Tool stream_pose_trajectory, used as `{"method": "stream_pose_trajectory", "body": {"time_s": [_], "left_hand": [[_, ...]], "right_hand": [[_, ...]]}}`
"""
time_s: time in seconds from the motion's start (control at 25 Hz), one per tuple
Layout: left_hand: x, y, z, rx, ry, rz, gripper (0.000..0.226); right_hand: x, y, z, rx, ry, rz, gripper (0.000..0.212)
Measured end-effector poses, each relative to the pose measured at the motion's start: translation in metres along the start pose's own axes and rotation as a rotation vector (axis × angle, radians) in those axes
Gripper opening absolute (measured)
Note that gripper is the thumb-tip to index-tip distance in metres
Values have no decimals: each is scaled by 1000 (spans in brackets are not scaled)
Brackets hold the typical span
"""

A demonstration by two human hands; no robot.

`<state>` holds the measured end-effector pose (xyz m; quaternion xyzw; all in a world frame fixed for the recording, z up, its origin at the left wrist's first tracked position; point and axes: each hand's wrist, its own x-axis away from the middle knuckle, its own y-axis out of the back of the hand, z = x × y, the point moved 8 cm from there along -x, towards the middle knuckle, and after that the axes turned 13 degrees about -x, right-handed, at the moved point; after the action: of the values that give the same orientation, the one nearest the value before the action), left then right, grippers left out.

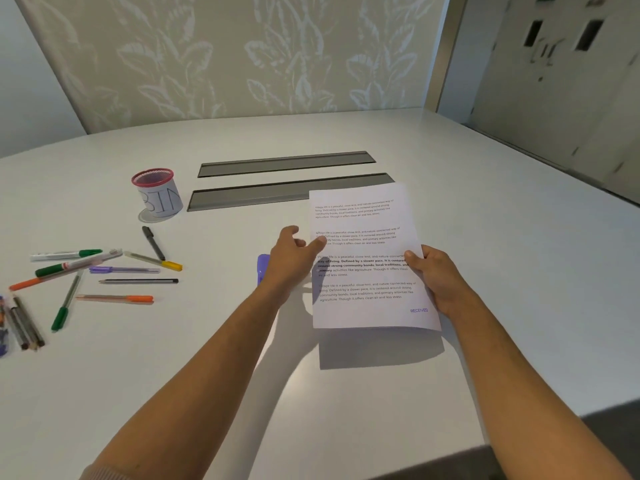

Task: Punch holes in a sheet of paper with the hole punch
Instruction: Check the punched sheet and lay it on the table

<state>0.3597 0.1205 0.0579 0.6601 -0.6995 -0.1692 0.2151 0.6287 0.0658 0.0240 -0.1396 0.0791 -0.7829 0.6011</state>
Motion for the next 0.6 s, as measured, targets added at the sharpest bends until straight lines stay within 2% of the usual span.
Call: {"method": "stream_pose_trajectory", "body": {"time_s": [0.08,0.16,0.36,0.6], "left_hand": [[0,-16,2,207,69,143,63],[-2,-24,-7,263,16,171,54],[-3,-20,-50,261,-224,29,43],[-4,-21,-100,248,-379,-175,33]], "right_hand": [[7,-4,7,-19,34,15,17],[11,-6,19,-6,96,30,18],[8,-8,56,83,289,67,17],[-17,-1,102,112,416,68,14]]}}
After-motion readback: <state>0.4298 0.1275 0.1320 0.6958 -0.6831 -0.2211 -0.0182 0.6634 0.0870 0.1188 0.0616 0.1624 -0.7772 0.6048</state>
